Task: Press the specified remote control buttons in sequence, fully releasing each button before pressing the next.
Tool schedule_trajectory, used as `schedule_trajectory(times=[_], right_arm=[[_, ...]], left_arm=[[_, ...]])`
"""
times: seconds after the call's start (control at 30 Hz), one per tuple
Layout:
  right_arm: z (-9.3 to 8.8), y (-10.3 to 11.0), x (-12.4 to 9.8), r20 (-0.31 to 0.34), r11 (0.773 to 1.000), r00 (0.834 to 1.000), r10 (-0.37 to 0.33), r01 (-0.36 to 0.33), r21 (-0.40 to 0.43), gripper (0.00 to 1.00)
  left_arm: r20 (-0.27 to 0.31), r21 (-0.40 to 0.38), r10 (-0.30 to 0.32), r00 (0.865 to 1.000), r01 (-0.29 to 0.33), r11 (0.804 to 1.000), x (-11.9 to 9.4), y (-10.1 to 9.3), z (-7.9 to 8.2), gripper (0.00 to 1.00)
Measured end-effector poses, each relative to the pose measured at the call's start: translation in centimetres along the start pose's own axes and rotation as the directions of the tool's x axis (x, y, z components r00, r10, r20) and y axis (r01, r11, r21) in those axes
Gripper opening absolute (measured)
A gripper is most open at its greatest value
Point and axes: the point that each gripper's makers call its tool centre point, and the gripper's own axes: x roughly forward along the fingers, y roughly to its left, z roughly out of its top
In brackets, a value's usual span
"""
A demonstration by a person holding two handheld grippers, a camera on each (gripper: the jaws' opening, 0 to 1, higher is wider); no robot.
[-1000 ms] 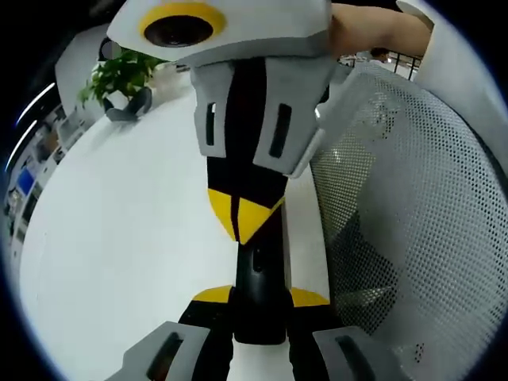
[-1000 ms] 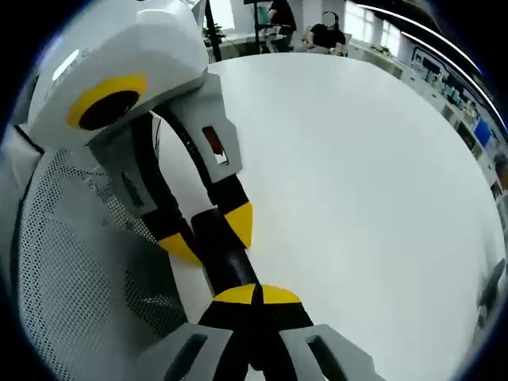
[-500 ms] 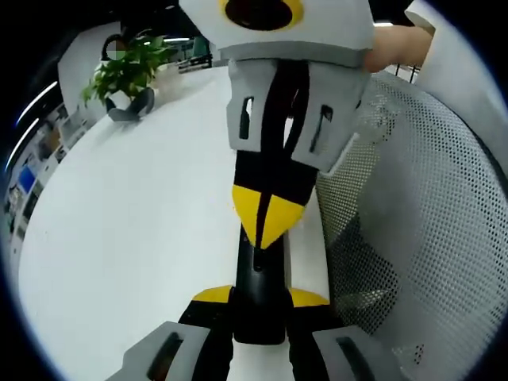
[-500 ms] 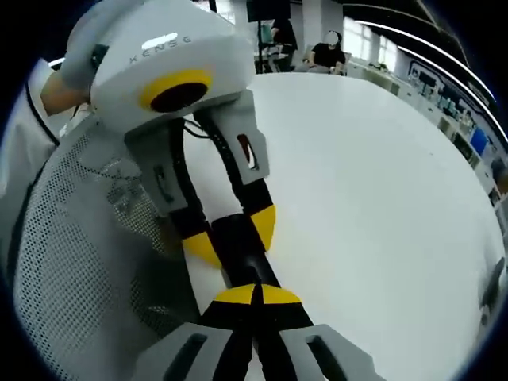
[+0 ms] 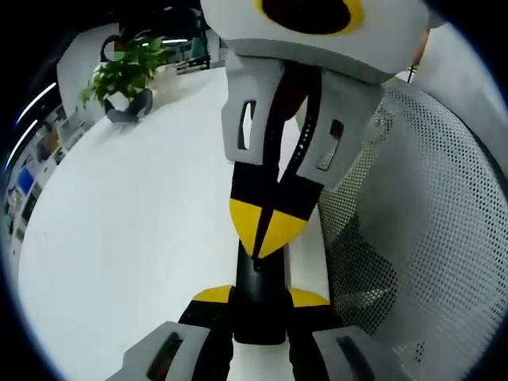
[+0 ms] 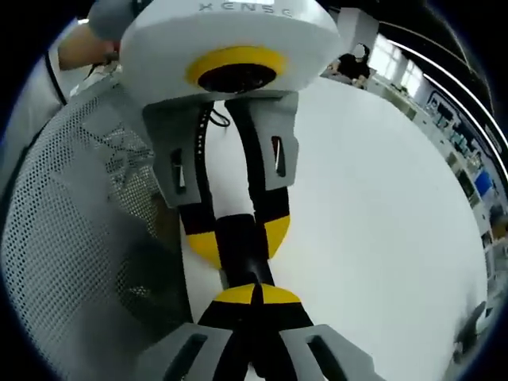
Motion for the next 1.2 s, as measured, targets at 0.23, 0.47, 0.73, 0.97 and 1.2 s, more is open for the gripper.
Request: schedule_trajectory(times=[0.23, 0.47, 0.73, 0.97, 1.2], right_arm=[[-0.05, 0.10, -0.22, 0.047, 0.999, 0.999, -0.017, 0.015, 0.041, 0.00], [0.24, 0.67, -0.06, 0.031, 1.000, 0.999, -0.007, 0.008, -0.022, 0.00], [0.20, 0.48, 0.10, 0.002, 1.000, 1.000, 0.016, -0.016, -0.008, 0.00], [0.18, 0.41, -0.04, 0.030, 0.997, 0.999, 0.033, -0.035, 0.071, 0.00], [0.41, 0.93, -0.06, 0.057, 1.000, 0.998, -0.009, 0.011, -0.026, 0.00]], left_arm=[[-0.007, -0.001, 0.001, 1.000, -0.001, 1.000, 0.06, 0.00, -0.01, 0.24], [0.007, -0.007, -0.001, 1.000, 0.001, 1.000, 0.04, 0.07, -0.04, 0.24], [0.016, 0.001, -0.005, 1.000, 0.005, 1.000, 0.01, 0.05, -0.05, 0.24], [0.006, 0.009, -0.011, 1.000, 0.011, 1.000, 0.00, 0.05, -0.08, 0.24], [0.017, -0.001, -0.006, 1.000, 0.006, 1.000, -0.03, 0.05, -0.04, 0.24]])
